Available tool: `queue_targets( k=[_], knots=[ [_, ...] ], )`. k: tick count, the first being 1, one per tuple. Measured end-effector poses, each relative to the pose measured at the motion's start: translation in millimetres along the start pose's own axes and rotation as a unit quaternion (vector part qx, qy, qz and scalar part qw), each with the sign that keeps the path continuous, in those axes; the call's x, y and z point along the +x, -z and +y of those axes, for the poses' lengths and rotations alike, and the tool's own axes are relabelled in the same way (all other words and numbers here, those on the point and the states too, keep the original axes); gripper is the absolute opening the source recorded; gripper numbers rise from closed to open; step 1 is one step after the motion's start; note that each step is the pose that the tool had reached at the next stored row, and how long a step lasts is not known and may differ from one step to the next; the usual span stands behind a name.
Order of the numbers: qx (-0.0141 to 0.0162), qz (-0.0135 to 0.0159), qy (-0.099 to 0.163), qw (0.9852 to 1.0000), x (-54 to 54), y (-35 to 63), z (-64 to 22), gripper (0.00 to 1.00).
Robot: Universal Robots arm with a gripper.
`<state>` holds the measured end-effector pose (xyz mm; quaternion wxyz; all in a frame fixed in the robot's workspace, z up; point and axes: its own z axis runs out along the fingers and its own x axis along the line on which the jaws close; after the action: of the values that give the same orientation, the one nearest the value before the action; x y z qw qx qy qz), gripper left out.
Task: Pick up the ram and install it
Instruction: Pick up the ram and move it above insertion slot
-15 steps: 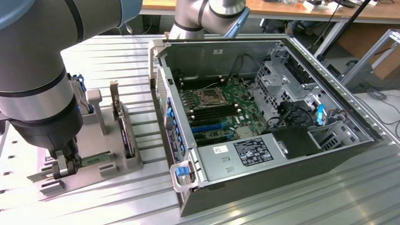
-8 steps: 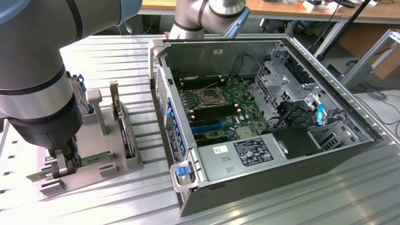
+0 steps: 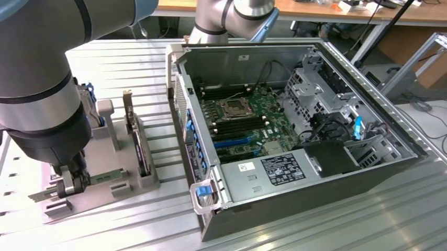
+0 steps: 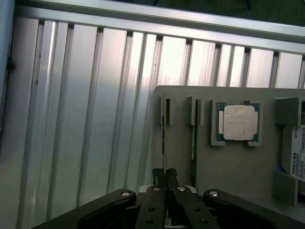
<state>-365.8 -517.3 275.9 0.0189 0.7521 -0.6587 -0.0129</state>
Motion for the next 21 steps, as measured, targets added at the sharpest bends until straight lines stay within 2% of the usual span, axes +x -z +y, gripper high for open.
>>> queue_targets(
  k=[21],
  knots=[
    [0.0000, 0.0001, 0.000, 1.0000, 0.1, 10.9, 0.5, 0.12]
  ],
)
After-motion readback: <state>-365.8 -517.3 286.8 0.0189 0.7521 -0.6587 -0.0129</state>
